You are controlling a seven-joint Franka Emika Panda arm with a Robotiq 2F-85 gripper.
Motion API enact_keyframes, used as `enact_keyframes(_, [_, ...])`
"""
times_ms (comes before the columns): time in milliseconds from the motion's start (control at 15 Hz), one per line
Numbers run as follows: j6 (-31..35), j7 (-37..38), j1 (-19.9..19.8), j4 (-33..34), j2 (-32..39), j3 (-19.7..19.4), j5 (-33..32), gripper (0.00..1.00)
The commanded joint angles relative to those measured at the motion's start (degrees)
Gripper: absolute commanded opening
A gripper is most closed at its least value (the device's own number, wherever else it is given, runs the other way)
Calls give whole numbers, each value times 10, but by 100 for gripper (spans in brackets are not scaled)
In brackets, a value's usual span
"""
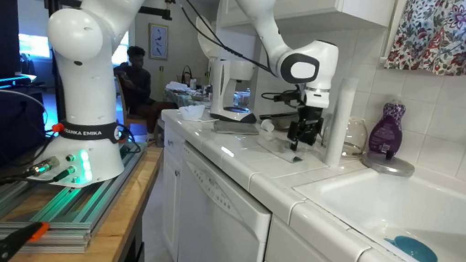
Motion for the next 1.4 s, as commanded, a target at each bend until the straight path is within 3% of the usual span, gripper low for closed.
enact_keyframes(0, [9,68,45,3,4,-27,-69,96])
enact_keyframes(133, [2,92,56,8,5,-35,-98,78])
enact_keyframes(200, [3,95,57,13,10,-36,-109,74])
enact_keyframes(467, [16,92,49,29,27,-33,-127,72])
enact_keyframes(733, [16,88,47,42,43,-32,-126,63])
enact_keyframes(800, [16,87,47,43,46,-32,-125,57])
enact_keyframes(867, [16,88,48,45,49,-32,-125,38])
enact_keyframes(1200, [18,90,49,46,46,-35,-126,5])
enact_keyframes(1333, [19,92,50,43,43,-37,-128,0])
